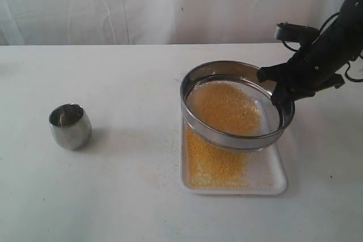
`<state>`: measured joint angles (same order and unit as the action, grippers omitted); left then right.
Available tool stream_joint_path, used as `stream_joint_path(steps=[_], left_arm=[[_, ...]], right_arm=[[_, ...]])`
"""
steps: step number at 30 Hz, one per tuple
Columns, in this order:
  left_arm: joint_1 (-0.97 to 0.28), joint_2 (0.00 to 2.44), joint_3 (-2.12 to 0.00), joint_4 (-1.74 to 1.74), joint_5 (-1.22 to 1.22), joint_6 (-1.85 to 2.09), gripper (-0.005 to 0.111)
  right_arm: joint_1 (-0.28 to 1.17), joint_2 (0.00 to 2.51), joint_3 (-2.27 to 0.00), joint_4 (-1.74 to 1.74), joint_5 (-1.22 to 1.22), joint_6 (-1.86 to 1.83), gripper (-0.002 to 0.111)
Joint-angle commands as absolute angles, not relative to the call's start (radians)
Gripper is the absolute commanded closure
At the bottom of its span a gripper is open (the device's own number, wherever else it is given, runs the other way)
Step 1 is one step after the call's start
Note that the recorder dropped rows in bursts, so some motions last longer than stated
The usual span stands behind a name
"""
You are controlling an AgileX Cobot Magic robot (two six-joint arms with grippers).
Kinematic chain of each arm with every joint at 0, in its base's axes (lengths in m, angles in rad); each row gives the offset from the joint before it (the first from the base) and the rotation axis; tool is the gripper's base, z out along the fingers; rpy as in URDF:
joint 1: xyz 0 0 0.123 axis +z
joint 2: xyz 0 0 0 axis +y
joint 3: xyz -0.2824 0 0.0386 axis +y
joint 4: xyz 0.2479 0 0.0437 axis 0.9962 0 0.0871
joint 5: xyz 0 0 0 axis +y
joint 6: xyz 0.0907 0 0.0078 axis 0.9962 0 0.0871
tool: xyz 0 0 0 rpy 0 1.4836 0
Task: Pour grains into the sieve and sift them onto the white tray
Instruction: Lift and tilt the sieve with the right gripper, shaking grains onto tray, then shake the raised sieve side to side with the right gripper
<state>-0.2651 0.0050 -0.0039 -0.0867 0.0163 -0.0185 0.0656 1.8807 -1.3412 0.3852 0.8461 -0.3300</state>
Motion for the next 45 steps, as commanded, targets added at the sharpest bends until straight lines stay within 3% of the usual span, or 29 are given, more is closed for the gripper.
stream_joint_path(steps=[1,4,10,15,17,20,24,28,31,45], left_arm=[[-0.268,0.000,0.000,-0.089,0.015,-0.024,0.107],[-0.268,0.000,0.000,-0.089,0.015,-0.024,0.107],[-0.268,0.000,0.000,-0.089,0.015,-0.024,0.107],[-0.268,0.000,0.000,-0.089,0.015,-0.024,0.107],[-0.268,0.000,0.000,-0.089,0.015,-0.024,0.107],[-0.268,0.000,0.000,-0.089,0.015,-0.024,0.107],[-0.268,0.000,0.000,-0.089,0.015,-0.024,0.107],[-0.268,0.000,0.000,-0.089,0.015,-0.024,0.107],[-0.268,0.000,0.000,-0.089,0.015,-0.024,0.107],[-0.268,0.000,0.000,-0.089,0.015,-0.024,0.107]], right_arm=[[0.076,1.830,-1.268,0.404,0.885,-0.347,0.108],[0.069,1.842,-1.292,0.315,0.727,-0.288,0.108],[0.077,1.871,-1.339,0.320,0.958,-0.299,0.108],[0.088,1.871,-1.332,0.231,0.817,-0.260,0.108],[0.085,1.876,-1.334,0.262,0.838,-0.217,0.108],[0.101,1.891,-1.336,0.390,0.939,-0.437,0.108],[0.069,1.887,-1.336,0.235,0.828,-0.187,0.108],[0.087,1.896,-1.336,0.388,0.901,-0.413,0.108],[0.054,1.892,-1.341,0.324,0.833,-0.267,0.108],[0.081,1.898,-1.415,0.230,0.804,-0.296,0.108]])
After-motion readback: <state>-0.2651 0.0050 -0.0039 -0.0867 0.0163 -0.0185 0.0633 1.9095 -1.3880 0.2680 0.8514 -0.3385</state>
